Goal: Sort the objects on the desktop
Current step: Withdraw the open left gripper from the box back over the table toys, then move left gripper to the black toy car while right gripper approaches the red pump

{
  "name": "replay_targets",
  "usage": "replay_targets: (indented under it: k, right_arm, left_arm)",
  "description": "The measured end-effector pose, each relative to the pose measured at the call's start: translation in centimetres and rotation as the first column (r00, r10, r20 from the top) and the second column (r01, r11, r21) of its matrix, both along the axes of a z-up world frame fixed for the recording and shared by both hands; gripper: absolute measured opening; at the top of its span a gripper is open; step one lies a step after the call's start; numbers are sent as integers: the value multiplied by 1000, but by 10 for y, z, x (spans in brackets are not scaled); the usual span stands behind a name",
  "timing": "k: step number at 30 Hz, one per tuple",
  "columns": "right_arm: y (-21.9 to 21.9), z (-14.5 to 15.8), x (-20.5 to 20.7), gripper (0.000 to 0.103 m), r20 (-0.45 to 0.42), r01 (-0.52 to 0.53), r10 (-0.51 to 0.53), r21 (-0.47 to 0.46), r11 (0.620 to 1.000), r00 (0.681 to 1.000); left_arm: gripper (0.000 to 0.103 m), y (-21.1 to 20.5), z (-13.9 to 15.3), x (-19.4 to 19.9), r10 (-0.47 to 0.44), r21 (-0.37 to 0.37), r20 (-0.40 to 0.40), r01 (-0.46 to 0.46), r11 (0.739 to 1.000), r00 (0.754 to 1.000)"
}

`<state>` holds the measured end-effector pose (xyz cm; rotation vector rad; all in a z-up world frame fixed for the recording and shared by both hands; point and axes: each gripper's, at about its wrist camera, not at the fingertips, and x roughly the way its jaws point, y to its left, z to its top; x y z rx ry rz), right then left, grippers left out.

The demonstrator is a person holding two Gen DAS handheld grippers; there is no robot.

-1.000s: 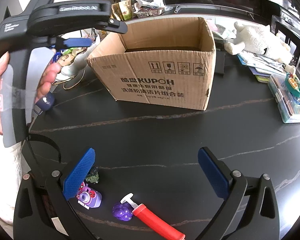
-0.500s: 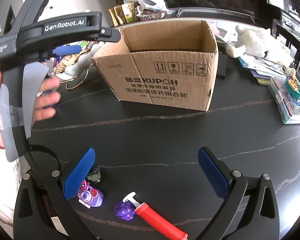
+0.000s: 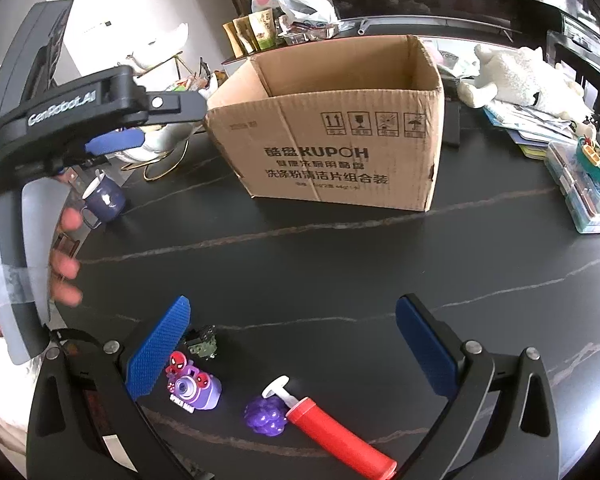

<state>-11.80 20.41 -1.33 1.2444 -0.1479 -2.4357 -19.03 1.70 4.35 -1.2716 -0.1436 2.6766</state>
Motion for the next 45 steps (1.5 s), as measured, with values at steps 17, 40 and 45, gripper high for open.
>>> replay_targets:
  k: [17,40,45]
  right_arm:
    - [12,1,35,102,25,25,-25,13,1000,999]
    - [10,-36,76,90,93,-22,15,72,997,996]
    - [6,-44,81,83,84,-39,30,96,995,996]
  left_arm:
    - [102,-8,-6,77,10,-124,5,-9,992,1000]
    - [102,7,-83,126,-40,-141,100,54,989,994]
    - [102,8,-104,120,-30,-127,142,48,991,989]
